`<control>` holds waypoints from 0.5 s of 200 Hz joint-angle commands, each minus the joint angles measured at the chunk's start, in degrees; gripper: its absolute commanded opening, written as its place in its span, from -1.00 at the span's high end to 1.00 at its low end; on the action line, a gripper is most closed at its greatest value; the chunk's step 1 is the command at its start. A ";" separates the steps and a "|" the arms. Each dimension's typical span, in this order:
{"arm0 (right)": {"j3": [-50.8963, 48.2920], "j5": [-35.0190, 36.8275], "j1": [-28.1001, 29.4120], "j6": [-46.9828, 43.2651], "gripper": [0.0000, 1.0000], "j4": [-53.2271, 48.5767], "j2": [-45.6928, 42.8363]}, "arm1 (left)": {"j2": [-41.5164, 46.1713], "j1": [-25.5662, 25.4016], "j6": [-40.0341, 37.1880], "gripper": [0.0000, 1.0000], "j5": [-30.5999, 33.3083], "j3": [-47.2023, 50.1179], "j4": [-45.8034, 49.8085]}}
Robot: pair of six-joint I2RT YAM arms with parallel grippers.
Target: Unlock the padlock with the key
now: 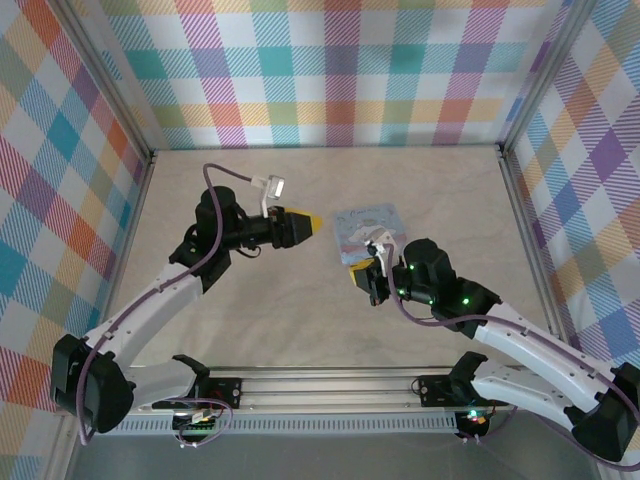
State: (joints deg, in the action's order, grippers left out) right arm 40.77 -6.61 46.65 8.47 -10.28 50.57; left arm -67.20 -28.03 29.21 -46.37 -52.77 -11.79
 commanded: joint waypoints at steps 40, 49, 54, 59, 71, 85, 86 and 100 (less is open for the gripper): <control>4.30 -6.92 -0.34 -4.55 0.99 4.92 1.25 | -0.97 -5.48 -10.62 -0.05 -9.24 -4.58 4.71; 4.15 -7.30 -0.34 -3.94 0.99 6.26 1.22 | -1.63 -5.94 -11.03 0.01 -9.76 -4.83 5.04; 4.07 -7.44 -0.34 -3.40 0.99 7.10 1.27 | -1.91 -6.18 -11.15 0.04 -9.90 -4.97 5.20; 4.05 -7.61 -0.34 -2.99 0.99 7.82 1.29 | -2.22 -6.39 -11.26 0.06 -10.06 -5.05 5.20; 4.05 -7.88 -0.34 -2.02 0.99 9.40 1.28 | -2.86 -6.83 -11.57 0.08 -10.23 -5.40 5.40; 4.25 -8.22 -0.31 -1.14 0.99 10.57 1.37 | -3.34 -7.22 -12.25 0.08 -10.24 -5.90 6.19; 4.24 -8.19 -0.32 -1.07 0.98 10.60 1.37 | -3.45 -7.22 -12.29 0.08 -10.24 -5.96 6.26; 4.24 -8.26 -0.38 -0.18 0.98 11.84 1.38 | -3.64 -7.60 -12.84 0.08 -10.27 -6.34 6.89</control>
State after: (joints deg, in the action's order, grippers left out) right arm 42.87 -13.04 46.52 6.39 -3.49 51.96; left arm -70.46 -34.70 19.27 -54.68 -56.82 -6.72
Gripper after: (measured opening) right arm 0.053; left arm 0.462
